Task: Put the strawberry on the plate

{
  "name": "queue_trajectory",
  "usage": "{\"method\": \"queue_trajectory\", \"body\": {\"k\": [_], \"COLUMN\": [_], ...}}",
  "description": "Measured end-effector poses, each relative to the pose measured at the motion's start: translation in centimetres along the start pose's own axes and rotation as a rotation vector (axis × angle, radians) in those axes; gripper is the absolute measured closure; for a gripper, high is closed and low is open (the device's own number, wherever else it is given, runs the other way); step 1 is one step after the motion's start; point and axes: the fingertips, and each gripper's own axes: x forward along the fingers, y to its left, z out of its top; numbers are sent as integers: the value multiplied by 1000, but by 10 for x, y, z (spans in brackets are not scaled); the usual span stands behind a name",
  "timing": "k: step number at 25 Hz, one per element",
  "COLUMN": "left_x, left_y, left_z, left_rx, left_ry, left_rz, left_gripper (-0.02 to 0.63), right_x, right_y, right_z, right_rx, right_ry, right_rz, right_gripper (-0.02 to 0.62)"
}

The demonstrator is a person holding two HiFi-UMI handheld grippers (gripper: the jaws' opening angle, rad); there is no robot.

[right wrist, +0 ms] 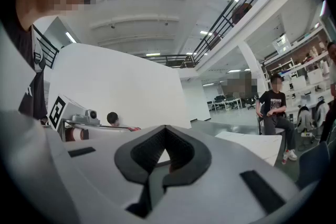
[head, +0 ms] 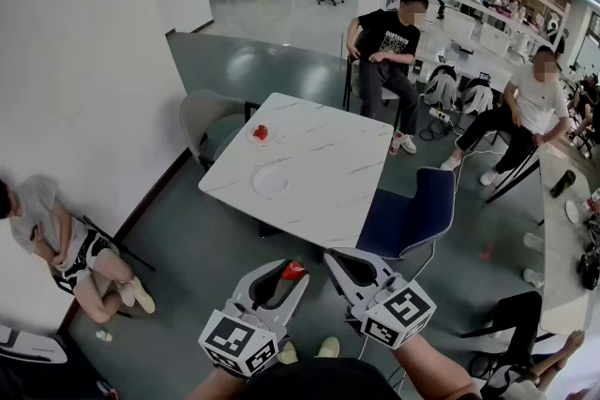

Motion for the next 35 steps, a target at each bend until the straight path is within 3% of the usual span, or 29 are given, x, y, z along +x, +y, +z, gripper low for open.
{"method": "queue_trajectory", "body": {"k": [10,35], "left_x": [7,20], "left_y": [-3,2], "left_z": [2,-25], "left_rx": [5,8], "left_ry": [-1,53], "left_rz": [-2,88], "left_gripper": [456,456], "right_x": [-2,-5], "right_y": [-6,-29], "right_z": [3,-12], "right_rx": [-4,95], "right_ry": [0,-45], "right_rz": [-5,70], "right_gripper": [594,594]}}
